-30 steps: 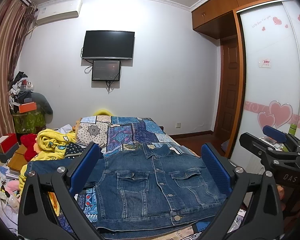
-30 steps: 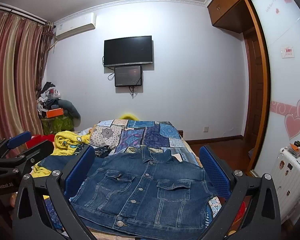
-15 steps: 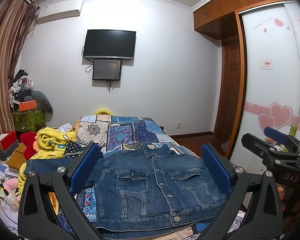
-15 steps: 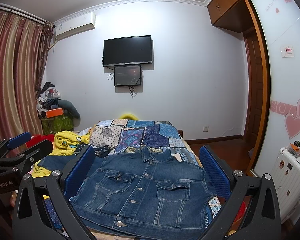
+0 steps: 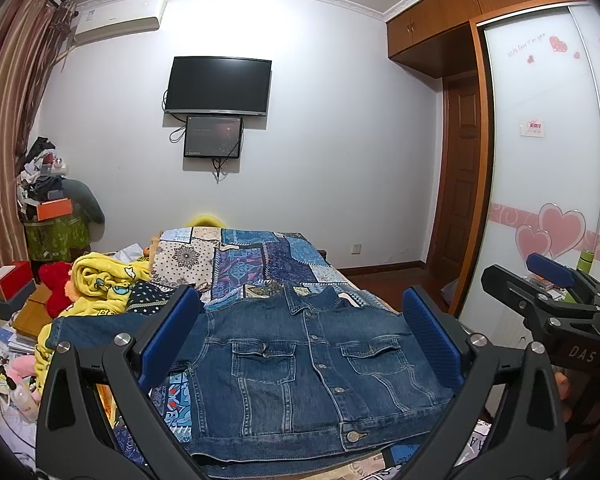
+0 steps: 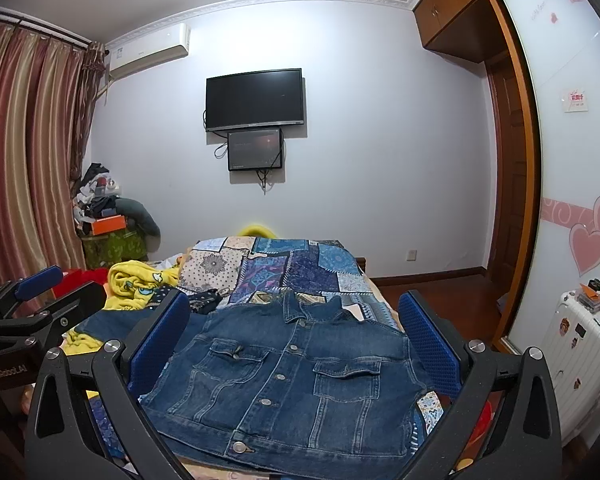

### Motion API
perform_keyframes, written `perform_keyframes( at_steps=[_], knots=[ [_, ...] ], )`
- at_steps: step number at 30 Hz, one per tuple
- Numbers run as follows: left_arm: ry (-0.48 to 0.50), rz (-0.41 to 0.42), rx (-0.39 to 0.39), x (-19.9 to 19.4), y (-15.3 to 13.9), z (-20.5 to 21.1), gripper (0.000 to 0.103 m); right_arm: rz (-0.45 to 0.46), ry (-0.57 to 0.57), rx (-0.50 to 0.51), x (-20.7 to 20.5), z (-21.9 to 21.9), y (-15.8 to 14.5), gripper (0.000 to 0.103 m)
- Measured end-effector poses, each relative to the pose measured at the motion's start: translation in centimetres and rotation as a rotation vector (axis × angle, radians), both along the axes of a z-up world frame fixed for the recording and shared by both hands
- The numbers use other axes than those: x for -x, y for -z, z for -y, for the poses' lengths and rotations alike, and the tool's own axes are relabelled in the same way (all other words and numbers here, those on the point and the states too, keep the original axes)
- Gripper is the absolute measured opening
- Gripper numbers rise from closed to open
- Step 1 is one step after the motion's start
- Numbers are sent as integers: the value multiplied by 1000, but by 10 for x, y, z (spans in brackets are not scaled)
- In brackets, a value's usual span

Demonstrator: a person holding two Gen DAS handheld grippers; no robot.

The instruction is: Fold large clothes

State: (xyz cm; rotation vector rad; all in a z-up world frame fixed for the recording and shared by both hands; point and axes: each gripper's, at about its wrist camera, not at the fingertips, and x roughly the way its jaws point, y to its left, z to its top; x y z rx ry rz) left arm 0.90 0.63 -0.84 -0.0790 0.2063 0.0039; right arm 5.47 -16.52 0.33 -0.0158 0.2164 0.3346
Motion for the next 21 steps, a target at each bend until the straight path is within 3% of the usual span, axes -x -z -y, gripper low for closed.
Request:
perform_keyframes(
  at_steps=[21],
  knots=[
    [-11, -8, -2, -2, 0, -1, 102, -18, -13, -8, -1, -6, 4, 103]
  ],
)
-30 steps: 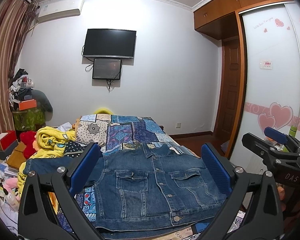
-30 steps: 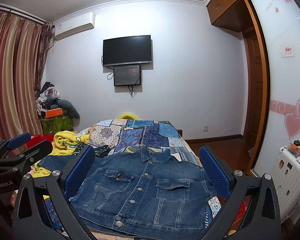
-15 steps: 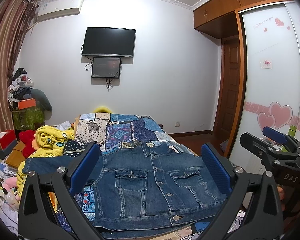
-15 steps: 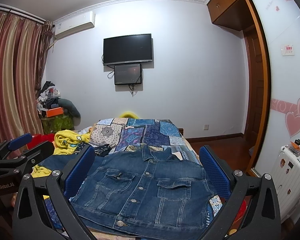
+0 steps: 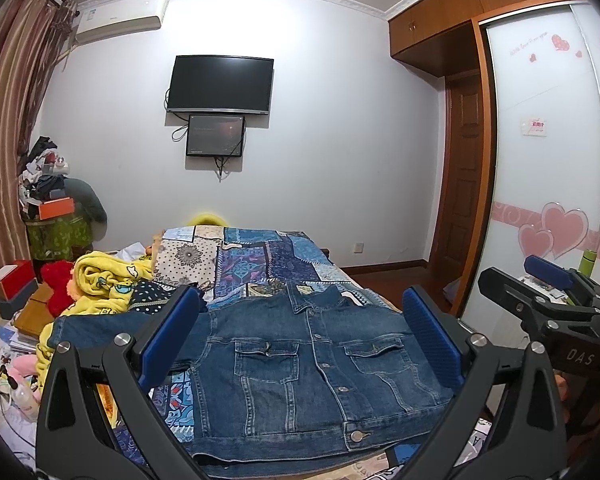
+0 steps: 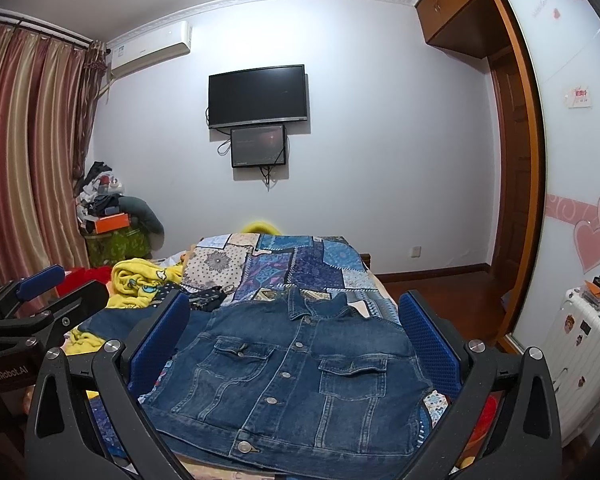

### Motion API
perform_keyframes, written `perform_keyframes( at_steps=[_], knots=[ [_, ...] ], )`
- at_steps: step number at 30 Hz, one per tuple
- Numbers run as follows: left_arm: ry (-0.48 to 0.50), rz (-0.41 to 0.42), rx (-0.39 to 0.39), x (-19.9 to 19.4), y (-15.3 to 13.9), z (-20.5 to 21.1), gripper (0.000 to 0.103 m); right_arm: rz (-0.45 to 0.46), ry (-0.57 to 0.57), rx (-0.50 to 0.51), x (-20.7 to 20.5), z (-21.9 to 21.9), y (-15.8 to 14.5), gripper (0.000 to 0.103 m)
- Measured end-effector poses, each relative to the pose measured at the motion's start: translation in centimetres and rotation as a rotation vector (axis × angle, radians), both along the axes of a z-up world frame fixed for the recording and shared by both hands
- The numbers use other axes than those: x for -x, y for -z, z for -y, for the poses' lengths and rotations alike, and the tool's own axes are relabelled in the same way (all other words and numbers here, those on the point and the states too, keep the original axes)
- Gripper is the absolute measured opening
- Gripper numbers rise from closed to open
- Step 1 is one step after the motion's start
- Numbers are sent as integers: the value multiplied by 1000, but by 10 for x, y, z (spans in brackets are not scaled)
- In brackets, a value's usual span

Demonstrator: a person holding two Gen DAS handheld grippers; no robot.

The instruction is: Fold large clothes

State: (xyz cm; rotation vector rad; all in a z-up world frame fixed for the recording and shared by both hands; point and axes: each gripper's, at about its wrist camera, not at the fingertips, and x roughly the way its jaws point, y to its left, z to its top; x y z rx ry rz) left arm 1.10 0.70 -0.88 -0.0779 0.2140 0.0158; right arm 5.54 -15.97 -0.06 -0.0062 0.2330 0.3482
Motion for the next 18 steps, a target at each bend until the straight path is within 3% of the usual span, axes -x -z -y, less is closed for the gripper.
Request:
perform_keyframes(
  at_steps=[18],
  knots=[
    [-7, -63, 9, -38, 14, -16, 102, -93, -6, 5, -39, -7, 15, 103]
  ],
)
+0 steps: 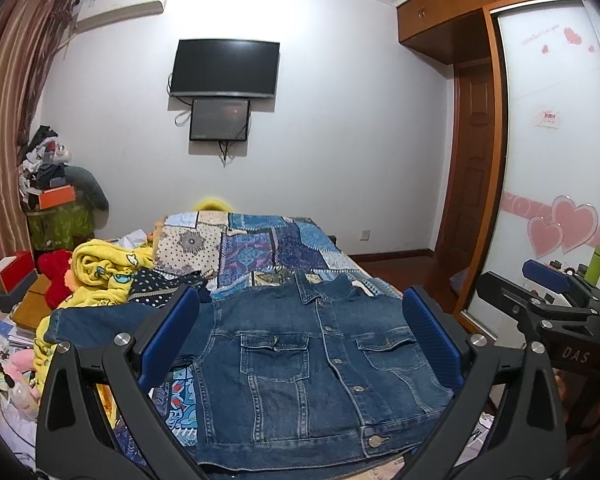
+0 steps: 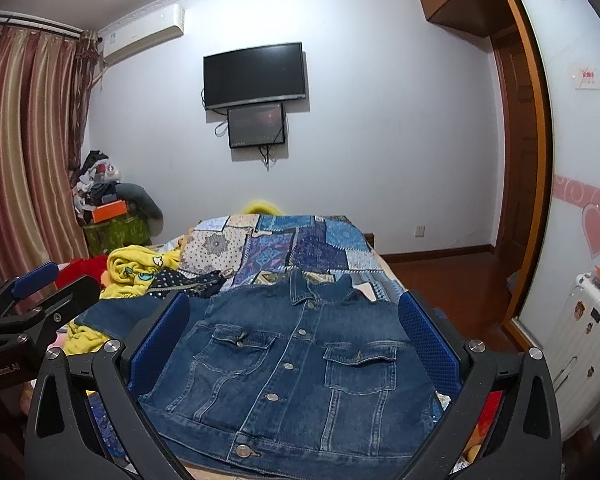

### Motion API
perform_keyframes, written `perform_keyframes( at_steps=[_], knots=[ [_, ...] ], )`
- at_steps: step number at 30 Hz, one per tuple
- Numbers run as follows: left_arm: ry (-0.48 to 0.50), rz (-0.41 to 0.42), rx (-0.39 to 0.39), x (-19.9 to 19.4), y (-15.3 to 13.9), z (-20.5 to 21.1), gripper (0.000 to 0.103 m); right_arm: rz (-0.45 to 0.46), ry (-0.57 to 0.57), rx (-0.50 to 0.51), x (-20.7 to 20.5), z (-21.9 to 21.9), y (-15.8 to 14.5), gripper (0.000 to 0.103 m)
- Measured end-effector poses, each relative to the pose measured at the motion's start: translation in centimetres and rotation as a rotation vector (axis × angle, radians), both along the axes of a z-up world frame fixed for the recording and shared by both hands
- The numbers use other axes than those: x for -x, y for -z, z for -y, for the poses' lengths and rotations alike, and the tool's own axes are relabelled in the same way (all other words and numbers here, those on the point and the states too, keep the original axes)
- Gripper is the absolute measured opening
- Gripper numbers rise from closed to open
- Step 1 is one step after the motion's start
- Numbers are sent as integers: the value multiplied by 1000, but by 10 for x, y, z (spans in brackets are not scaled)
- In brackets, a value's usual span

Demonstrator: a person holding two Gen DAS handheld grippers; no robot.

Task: Fold large clothes
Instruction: 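Lower the left tool to the denim jacket's sleeve and close on it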

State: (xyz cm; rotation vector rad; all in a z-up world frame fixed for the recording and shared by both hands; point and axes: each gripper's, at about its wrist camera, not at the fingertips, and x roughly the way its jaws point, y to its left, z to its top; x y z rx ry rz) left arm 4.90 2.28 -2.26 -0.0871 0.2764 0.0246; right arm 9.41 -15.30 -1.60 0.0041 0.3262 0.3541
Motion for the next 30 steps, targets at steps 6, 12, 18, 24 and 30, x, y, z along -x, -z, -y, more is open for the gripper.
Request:
perform_keyframes(
  at_steps=[6, 12, 18, 24, 30],
  knots=[
    [-52, -52, 21, -33, 17, -28, 102, -62, 3, 28, -35, -8, 15, 103],
    [-152, -153, 63, -76, 47, -87, 102, -145, 32, 64, -76, -14, 38, 103],
    [-288, -236, 149, -102, 81, -183, 102, -246, 91, 107, -118, -15, 61, 103],
    [-388, -308, 266, -114, 124, -282, 102, -292, 109, 159, -147, -18, 76, 103],
    [-415, -442, 355, -132, 189, -354, 102, -352, 103, 184, -169, -24, 92, 103]
  ],
)
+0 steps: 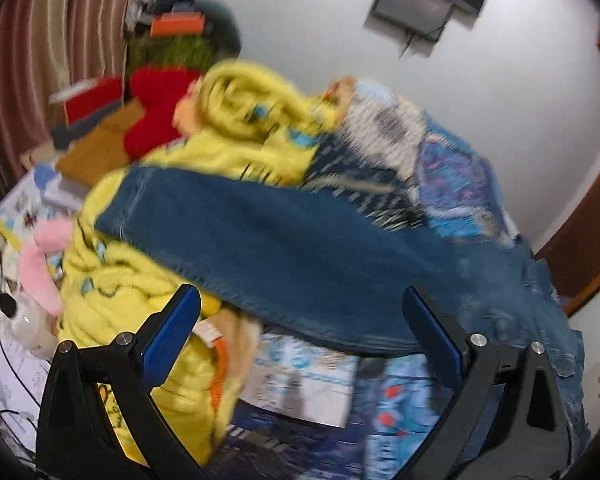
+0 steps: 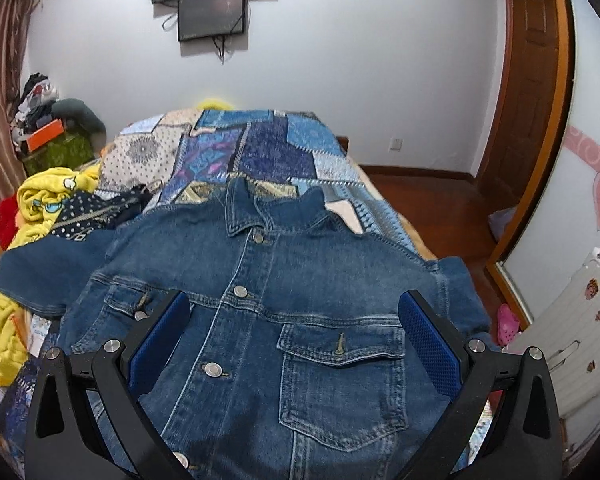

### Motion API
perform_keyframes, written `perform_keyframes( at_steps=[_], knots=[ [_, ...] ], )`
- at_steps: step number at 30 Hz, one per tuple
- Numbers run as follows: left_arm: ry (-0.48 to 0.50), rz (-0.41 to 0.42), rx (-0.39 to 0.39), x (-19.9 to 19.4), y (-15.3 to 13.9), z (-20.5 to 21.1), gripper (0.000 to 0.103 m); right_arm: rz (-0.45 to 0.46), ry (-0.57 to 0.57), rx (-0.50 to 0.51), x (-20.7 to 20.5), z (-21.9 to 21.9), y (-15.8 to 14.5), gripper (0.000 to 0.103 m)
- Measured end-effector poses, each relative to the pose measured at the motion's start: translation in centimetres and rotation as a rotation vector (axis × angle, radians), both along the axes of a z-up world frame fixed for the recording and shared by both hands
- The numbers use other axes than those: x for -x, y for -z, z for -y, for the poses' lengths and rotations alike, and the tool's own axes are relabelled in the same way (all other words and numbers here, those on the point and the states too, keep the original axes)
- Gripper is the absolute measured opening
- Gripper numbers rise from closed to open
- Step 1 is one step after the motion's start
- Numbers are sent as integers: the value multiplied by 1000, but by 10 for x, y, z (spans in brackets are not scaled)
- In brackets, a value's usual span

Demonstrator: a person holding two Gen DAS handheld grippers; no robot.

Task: Fold large clothes
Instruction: 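Lower the left tool to the denim jacket's sleeve and close on it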

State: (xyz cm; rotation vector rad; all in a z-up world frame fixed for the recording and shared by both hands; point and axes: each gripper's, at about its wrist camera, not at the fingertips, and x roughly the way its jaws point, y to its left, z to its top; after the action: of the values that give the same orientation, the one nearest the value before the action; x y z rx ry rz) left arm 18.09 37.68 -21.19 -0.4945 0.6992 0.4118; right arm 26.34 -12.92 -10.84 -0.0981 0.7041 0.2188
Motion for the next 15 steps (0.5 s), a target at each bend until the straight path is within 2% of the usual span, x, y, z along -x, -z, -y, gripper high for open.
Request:
perform_keyframes(
  at_steps=[2, 6, 8, 13, 15],
  knots=[
    [4, -52, 66, -9, 27, -19, 102, -16, 5, 2, -5, -1, 4, 103],
    [12, -95, 163, -18, 62, -41, 90, -37, 14, 16, -11, -5, 12, 103],
    [-9, -99, 198, -20, 75, -51, 89, -52, 19, 24, -12, -5, 16, 103],
    [-23, -83, 219, -27, 88, -64, 76, -82, 29, 29, -19, -6, 23, 103],
    [-33, -73, 239, -31, 92, -72, 66, -94, 34, 28, -22, -6, 24, 103]
  ],
)
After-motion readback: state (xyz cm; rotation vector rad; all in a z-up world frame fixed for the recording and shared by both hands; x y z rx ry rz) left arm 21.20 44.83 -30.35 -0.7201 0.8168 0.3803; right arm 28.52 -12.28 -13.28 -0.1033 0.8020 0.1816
